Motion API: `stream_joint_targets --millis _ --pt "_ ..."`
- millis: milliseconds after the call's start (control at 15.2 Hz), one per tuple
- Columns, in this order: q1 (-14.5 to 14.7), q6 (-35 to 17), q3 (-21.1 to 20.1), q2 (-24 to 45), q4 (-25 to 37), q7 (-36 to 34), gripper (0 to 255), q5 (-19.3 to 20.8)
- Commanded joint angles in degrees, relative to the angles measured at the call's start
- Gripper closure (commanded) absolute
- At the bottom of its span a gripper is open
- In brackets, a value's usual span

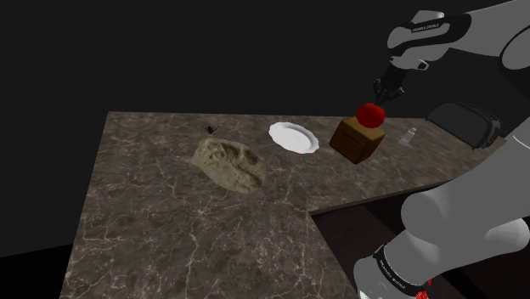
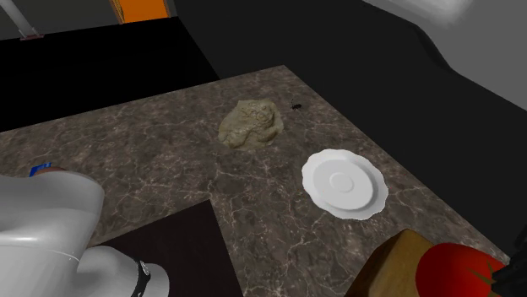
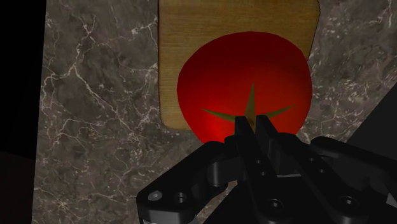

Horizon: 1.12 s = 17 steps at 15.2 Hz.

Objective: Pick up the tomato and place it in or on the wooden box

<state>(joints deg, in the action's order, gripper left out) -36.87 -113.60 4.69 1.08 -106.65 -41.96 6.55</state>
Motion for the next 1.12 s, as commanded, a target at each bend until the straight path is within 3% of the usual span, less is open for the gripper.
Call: stream_joint_targets --millis 0,198,264,594,858,1056 --pt "0.0 -0.07 0.0 -0.01 -0.04 -0.01 255 0.0" --pt "0.0 -0.07 0.0 -0.01 -0.04 -0.01 255 0.0" --pt "0.0 -0.06 0.0 0.0 -0.04 -0.01 0 0.0" --pt "0.0 -0.07 0.0 0.0 -0.04 -0.02 0 0.0" --pt "0.37 6.92 -0.36 -1.28 5.63 0.06 0 -0.1" --pt "0.37 6.92 -0.36 -1.28 5.63 0.06 0 -0.1"
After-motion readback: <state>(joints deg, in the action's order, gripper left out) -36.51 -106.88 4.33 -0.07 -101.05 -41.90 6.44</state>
